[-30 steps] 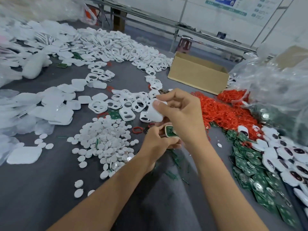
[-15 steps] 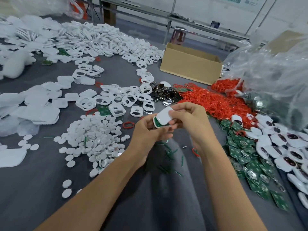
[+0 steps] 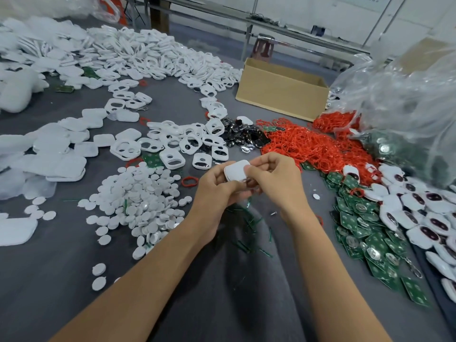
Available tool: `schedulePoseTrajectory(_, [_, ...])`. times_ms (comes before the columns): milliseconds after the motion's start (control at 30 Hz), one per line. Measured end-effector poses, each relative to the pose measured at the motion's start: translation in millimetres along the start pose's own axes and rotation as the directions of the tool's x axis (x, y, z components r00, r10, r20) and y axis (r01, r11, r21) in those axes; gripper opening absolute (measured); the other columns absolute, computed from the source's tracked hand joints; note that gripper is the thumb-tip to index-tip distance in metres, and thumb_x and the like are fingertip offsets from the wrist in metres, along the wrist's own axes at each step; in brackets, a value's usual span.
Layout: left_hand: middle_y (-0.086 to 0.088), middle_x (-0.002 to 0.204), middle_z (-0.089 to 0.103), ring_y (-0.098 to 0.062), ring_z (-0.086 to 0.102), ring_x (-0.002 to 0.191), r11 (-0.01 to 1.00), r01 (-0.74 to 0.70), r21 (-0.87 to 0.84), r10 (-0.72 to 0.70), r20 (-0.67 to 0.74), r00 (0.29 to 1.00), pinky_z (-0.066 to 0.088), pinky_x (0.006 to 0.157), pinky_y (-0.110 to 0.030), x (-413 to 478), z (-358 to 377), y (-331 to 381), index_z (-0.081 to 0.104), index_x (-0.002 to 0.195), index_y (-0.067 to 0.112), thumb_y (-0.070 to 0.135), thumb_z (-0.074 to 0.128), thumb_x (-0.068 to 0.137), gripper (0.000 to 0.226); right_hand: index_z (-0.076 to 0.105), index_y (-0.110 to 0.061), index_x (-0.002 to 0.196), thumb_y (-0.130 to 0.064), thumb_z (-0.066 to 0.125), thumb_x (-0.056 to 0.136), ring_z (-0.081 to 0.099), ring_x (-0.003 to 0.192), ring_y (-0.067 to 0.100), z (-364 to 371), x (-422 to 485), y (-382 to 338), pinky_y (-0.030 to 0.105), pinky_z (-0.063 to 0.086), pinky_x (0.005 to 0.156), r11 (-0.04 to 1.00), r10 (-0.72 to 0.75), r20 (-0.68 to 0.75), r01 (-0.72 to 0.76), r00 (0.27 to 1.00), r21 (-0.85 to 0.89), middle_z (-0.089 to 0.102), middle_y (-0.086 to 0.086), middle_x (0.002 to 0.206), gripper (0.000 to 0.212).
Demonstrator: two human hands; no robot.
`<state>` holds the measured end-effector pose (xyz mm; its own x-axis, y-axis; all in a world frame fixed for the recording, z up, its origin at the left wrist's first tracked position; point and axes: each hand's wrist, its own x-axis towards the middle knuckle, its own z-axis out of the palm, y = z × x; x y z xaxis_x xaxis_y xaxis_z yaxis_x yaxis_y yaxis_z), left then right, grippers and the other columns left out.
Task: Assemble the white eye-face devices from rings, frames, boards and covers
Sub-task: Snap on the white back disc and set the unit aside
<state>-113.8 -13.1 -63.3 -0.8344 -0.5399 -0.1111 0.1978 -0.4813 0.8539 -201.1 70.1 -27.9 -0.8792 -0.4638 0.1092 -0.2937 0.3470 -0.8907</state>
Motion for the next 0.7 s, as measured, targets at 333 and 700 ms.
schedulePoseTrajectory(333, [-0.020, 0.105, 0.070, -0.019, 0.071, 0.083, 0.998, -0.028, 0.054, 0.030, -0.037, 0.999, 0.060, 0.079, -0.031, 0, 0, -2, 0.060, 0.118, -0.002, 0.000, 0.049, 0.098, 0.023, 0.067, -0.017, 0.077, -0.020, 0.073, 0.079, 0.051, 0.054, -0.006, -2, 1, 5, 0.007, 0.039, 0.053, 0.963, -0.146, -0.016, 0.138, 0.989, -0.229, 0.063, -0.008, 0.067, 0.006])
schedulePoseTrajectory(700, [-0.016, 0.094, 0.073, -0.025, 0.072, 0.074, 0.998, -0.023, 0.063, 0.020, 0.039, 0.999, 0.060, 0.072, -0.026, -6, 2, 1, 0.066, 0.103, 0.007, -0.008, 0.050, 0.094, 0.024, 0.070, -0.001, 0.104, -0.009, 0.059, 0.093, 0.051, 0.055, 0.012, -13, 2, 6, 0.020, 0.045, 0.051, 0.984, 0.094, 0.263, -0.130, 0.960, 0.124, 0.064, 0.010, 0.074, 0.017])
